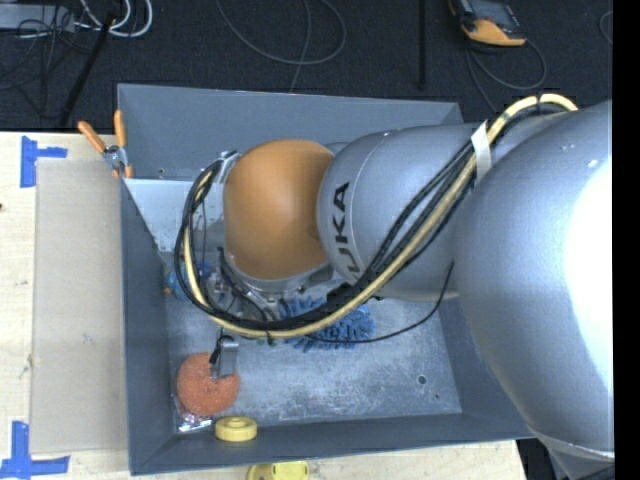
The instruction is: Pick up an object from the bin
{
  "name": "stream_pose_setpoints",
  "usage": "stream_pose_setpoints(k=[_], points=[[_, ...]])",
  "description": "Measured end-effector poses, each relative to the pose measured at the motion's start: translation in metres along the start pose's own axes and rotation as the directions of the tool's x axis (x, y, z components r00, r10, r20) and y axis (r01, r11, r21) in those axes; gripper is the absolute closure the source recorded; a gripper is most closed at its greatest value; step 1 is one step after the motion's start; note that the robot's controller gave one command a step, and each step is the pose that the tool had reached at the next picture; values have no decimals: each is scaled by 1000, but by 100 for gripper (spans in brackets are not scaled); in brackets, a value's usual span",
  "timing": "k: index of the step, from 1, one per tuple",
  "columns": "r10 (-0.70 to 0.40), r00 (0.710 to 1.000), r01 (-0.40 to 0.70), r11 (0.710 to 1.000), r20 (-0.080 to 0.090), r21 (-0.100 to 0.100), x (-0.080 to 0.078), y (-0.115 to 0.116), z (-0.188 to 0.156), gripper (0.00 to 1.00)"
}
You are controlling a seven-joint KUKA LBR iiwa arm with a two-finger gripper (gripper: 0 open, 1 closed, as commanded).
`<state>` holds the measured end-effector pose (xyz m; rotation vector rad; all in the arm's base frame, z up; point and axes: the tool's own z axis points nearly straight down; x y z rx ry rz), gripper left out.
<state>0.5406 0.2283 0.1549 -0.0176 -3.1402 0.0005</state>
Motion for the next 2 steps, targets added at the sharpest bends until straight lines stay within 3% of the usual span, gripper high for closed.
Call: stream_pose_setpoints(k=[1,2], points=[[1,1000,-1,1000,0,0,0,0,0,100],[1,1000,-1,1000,0,0,0,0,0,0]])
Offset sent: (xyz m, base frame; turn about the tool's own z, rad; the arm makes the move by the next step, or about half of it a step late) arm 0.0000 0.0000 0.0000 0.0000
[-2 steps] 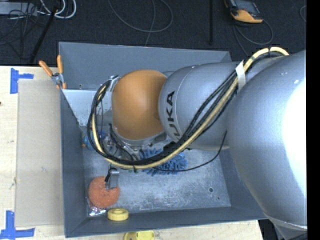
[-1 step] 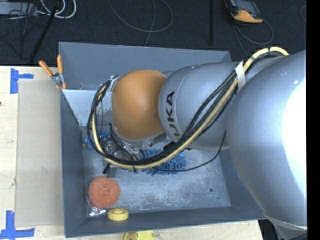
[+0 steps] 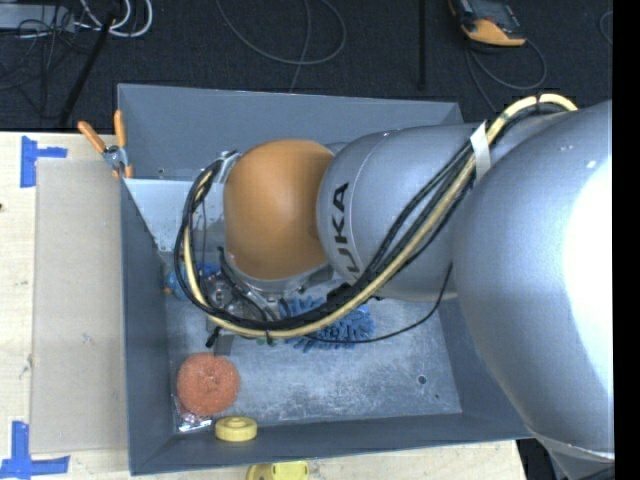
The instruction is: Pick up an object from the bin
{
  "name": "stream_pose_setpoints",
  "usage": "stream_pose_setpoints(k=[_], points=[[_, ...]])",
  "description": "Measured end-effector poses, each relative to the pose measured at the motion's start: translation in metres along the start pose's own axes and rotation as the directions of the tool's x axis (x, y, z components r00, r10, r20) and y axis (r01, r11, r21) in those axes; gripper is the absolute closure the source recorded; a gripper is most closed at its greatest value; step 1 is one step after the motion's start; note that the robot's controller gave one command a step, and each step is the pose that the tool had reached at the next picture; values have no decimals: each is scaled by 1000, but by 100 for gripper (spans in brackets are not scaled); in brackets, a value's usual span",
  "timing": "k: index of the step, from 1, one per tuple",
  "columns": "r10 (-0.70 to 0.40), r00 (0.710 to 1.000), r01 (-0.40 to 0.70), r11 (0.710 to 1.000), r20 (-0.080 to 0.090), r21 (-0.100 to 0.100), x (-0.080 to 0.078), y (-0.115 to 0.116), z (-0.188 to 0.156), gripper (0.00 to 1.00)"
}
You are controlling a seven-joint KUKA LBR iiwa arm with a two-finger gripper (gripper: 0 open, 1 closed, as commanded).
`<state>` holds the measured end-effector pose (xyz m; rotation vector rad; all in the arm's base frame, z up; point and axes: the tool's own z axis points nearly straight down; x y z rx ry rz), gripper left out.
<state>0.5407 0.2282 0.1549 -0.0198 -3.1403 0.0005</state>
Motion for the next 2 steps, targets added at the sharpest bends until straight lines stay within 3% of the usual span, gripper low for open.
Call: stream_pose_setpoints(k=[1,2], points=[[0,1000,0,1000,0,0,0,0,0,0],[-39,999,39,999,4,-1,21,1,37,0]])
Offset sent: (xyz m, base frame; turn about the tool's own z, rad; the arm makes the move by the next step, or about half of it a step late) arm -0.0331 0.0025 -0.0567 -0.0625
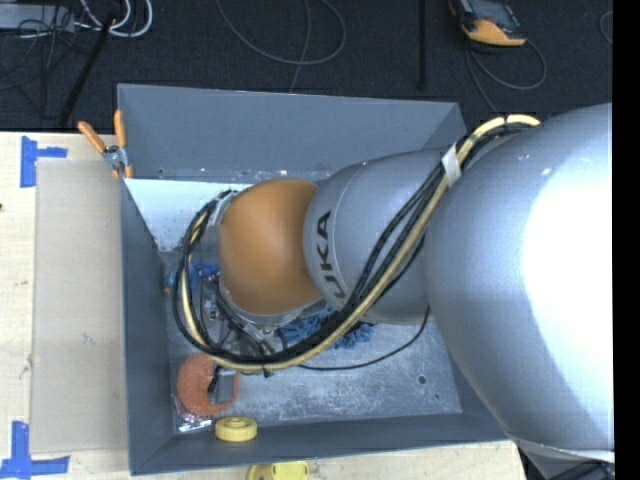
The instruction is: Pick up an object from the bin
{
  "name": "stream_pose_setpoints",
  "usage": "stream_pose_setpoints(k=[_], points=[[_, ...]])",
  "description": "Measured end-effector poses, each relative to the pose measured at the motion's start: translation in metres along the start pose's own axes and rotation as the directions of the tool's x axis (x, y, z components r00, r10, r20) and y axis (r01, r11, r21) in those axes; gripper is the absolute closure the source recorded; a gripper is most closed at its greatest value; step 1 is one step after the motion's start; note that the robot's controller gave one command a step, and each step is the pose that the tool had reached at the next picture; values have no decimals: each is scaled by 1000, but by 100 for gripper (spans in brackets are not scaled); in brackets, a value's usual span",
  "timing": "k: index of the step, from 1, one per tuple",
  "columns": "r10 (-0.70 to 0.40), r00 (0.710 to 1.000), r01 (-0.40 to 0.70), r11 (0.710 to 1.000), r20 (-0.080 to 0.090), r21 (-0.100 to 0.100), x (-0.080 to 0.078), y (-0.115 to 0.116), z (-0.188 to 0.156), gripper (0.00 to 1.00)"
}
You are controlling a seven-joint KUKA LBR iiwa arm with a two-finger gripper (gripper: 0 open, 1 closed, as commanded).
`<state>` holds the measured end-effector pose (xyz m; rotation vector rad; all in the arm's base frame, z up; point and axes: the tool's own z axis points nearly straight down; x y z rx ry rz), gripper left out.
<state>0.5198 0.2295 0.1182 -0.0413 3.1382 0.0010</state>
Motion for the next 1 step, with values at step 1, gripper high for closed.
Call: stream_pose_setpoints(k=[1], points=[[-62,998,62,998,-4,2,28,-7,36,100]])
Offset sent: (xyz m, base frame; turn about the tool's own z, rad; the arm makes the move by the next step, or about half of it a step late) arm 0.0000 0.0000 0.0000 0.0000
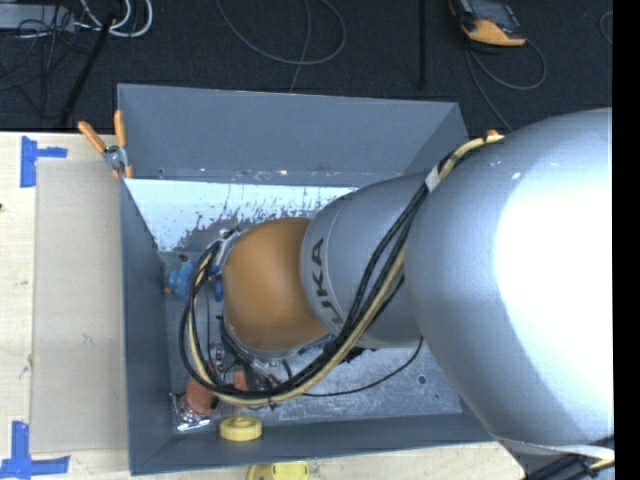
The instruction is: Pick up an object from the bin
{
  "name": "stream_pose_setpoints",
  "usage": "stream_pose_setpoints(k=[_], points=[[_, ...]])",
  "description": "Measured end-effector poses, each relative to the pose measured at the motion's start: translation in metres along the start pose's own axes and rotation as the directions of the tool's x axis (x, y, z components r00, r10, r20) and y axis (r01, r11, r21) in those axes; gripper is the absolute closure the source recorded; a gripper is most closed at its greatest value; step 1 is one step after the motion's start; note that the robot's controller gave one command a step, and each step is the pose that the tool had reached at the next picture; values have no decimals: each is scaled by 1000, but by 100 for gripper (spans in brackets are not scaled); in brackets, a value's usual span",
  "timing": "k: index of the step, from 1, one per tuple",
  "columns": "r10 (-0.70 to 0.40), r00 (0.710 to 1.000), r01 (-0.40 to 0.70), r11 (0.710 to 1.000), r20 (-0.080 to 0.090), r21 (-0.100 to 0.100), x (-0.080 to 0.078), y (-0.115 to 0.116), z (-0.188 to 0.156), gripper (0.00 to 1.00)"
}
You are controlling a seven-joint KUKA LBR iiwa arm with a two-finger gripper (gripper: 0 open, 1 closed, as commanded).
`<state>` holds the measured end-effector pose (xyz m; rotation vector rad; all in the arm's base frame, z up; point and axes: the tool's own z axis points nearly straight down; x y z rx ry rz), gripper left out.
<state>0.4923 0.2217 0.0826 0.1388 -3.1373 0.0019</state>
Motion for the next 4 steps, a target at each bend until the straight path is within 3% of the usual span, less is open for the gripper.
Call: stream_pose_setpoints(k=[1,2,3,4], points=[[1,1000,-1,1000,0,0,0,0,0,100],[-15,1000,15,1000,-3,1,6,6,-40,100],[-19,1000,19,1000,4,-2,2,9,-73,100],[-34,999,34,999,-4,1,-5,12,-122,100]])
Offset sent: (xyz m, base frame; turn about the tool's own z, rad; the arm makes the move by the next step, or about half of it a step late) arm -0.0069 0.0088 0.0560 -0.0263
